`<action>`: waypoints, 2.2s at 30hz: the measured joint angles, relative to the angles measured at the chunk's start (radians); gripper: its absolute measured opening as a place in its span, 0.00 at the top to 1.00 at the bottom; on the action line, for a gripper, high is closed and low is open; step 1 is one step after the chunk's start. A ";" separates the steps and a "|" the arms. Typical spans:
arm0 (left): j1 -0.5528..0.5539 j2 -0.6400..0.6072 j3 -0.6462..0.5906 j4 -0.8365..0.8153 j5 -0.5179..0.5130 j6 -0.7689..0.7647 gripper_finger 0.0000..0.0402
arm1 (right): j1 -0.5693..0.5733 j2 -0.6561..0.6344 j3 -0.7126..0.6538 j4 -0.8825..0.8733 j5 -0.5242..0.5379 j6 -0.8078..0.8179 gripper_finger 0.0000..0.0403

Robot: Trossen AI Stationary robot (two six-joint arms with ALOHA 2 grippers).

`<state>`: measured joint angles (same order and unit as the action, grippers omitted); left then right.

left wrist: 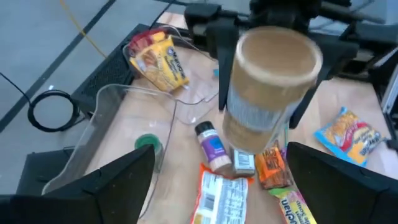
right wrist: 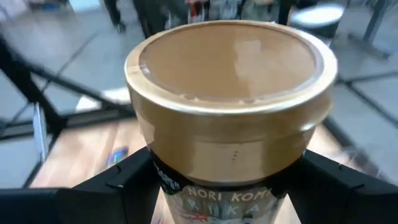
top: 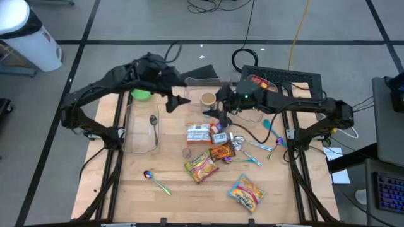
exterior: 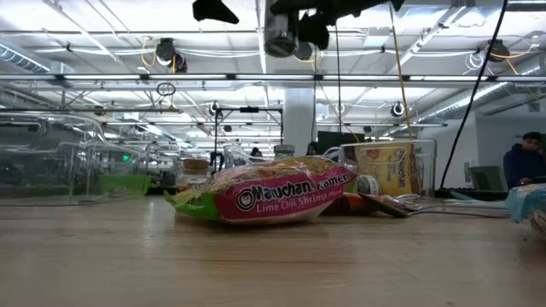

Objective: Pick & Place Food Item
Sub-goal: Put the gold spice bottle into the middle transparent bin

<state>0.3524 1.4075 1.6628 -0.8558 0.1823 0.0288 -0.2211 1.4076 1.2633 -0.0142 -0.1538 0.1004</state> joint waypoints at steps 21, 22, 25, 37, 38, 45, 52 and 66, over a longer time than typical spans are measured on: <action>-0.057 0.052 -0.003 0.107 0.105 -0.039 0.09 | -0.028 -0.028 0.000 0.142 -0.003 0.047 0.32; -0.058 0.060 -0.003 0.118 0.106 -0.040 0.09 | -0.028 -0.027 0.000 0.154 -0.004 0.049 0.32; -0.062 0.070 -0.003 0.130 0.108 -0.039 0.09 | -0.028 -0.028 0.000 0.190 -0.004 0.060 0.32; -0.067 0.129 -0.003 0.230 0.106 -0.035 0.08 | -0.027 -0.028 0.000 0.220 -0.009 0.075 0.32; -0.067 0.133 -0.003 0.231 0.104 -0.033 0.08 | -0.027 -0.028 0.000 0.220 -0.010 0.076 0.32; -0.067 0.163 -0.003 0.295 0.112 -0.034 0.10 | -0.026 -0.028 0.001 0.229 -0.008 0.075 0.32; -0.065 0.179 -0.003 0.281 0.128 -0.037 0.11 | -0.026 -0.028 0.001 0.230 -0.008 0.075 0.32; -0.059 0.177 -0.003 0.284 0.122 -0.030 0.30 | -0.026 -0.028 0.002 0.229 -0.011 0.082 0.32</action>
<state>0.2932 1.5848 1.6596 -0.5716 0.3046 -0.0014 -0.2470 1.3800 1.2648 0.2147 -0.1649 0.1827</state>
